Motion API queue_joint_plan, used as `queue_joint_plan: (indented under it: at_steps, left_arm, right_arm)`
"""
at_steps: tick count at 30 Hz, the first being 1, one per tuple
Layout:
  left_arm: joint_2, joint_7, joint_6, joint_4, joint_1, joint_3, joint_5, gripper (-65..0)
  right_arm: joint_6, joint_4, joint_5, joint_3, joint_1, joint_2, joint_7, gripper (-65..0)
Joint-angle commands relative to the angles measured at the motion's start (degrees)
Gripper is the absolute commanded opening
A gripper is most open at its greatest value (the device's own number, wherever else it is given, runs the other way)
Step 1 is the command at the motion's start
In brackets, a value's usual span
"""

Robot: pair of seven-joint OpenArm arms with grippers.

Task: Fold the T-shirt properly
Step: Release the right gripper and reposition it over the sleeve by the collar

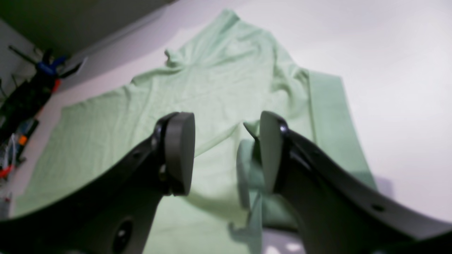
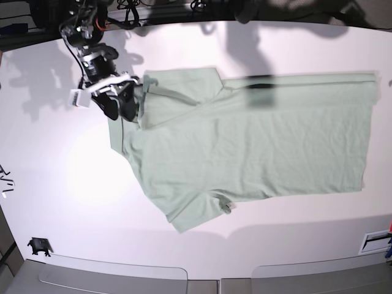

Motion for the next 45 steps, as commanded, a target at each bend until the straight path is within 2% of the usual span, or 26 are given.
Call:
queue_joint_plan:
  at_steps: [1, 4, 10, 15, 21, 27, 29, 34, 37, 45]
  left_arm:
    - [-1.9, -1.3, -0.2, 1.0, 0.6, -1.8, -2.4, -40.7]
    - [-2.2, -1.3, -0.2, 1.0, 2.3, -4.3, -3.2, -40.7]
    - [-2.1, -1.3, -0.2, 1.0, 5.1, -4.5, -3.4, -40.7]
    - [-2.1, -1.6, -0.2, 1.0, 5.1, -4.5, -3.9, -40.7]
    - [-2.1, -1.5, -0.2, 1.0, 5.1, -4.5, -4.0, -40.7]
    - [-2.1, -1.5, -0.2, 1.0, 5.1, -4.5, -3.8, -40.7]
    - [-2.1, -1.5, -0.2, 1.0, 5.1, -4.5, -3.8, -40.7]
    - [-2.1, -1.5, -0.2, 1.0, 5.1, -4.5, -3.8, -40.7]
    - [-2.1, -1.5, -0.2, 1.0, 5.1, -4.5, -3.8, -40.7]
    - [-2.1, -1.6, -0.2, 1.0, 5.1, -4.5, -3.8, -40.7]
  right_arm:
    - [1.2, 2.1, 2.5, 0.9, -1.4, 0.3, 0.7, -37.4]
    - [1.1, 2.8, 6.6, 2.2, -5.6, 0.3, -0.5, -37.4]
    - [0.3, 2.1, 6.7, 1.7, -11.1, -0.8, -0.9, -37.5]
    - [-2.0, -4.3, 4.0, -0.6, -9.0, -1.0, 0.6, -37.5]
    - [-1.9, -13.7, 3.8, -5.2, -4.6, -1.0, 0.6, -37.5]
    - [-2.0, -15.0, 2.3, -10.1, -3.9, -1.2, 1.0, -37.7]
    - [-2.0, -15.0, 2.1, -10.7, -3.9, -1.2, 1.0, -40.5]
    - [-1.9, -15.0, 2.2, -10.9, -3.9, -1.2, 1.0, -58.0]
    - [-1.9, -15.0, 2.5, -10.9, -3.9, -1.2, 1.0, -64.3]
    - [-1.1, -14.9, 3.3, -10.9, -3.0, -1.2, 1.0, -65.0]
